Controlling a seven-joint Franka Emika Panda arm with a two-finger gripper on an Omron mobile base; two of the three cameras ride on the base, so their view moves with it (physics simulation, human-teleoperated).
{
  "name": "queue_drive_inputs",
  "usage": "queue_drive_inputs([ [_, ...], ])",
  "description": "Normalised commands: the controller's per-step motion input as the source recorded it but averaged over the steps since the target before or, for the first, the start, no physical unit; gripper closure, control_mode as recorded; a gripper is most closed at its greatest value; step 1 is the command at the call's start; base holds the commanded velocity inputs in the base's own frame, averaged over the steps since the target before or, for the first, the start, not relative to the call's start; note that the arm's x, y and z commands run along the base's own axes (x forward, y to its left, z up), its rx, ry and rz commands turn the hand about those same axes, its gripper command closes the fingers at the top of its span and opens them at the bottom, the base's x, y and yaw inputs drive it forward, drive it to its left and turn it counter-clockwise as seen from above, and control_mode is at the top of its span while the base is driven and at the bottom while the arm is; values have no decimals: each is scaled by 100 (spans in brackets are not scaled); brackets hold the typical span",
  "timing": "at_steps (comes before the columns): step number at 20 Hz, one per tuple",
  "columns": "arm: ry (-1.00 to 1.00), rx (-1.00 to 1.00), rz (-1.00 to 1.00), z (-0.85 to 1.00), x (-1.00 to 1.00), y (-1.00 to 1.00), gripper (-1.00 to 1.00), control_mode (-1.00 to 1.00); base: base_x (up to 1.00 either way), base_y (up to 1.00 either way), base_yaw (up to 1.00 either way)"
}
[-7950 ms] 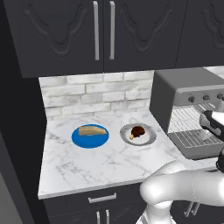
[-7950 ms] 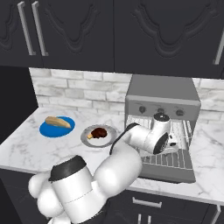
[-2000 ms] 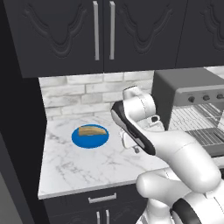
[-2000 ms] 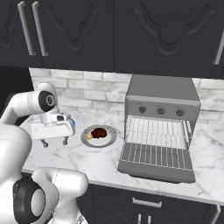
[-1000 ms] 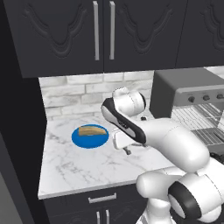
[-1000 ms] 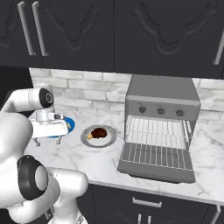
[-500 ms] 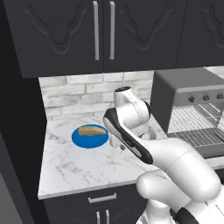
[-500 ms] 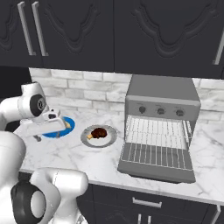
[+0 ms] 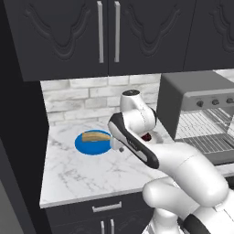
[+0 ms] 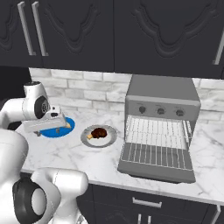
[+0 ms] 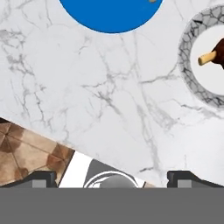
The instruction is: Open the toaster oven door. Place the baguette on the bottom rack in the toaster oven and place the steak on the top rack.
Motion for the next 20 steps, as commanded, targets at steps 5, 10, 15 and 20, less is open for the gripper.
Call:
queue_drive_inputs([
  [5, 0, 1, 16, 0, 26, 19, -100, -100, 0, 0, 0],
  [10, 1, -1, 11, -4, 35, 34, -100, -100, 0, 0, 0],
  [15, -7, -16, 10, -8, 33, 28, -100, -100, 0, 0, 0],
  [20, -16, -11, 13, -10, 28, 21, -100, -100, 0, 0, 0],
])
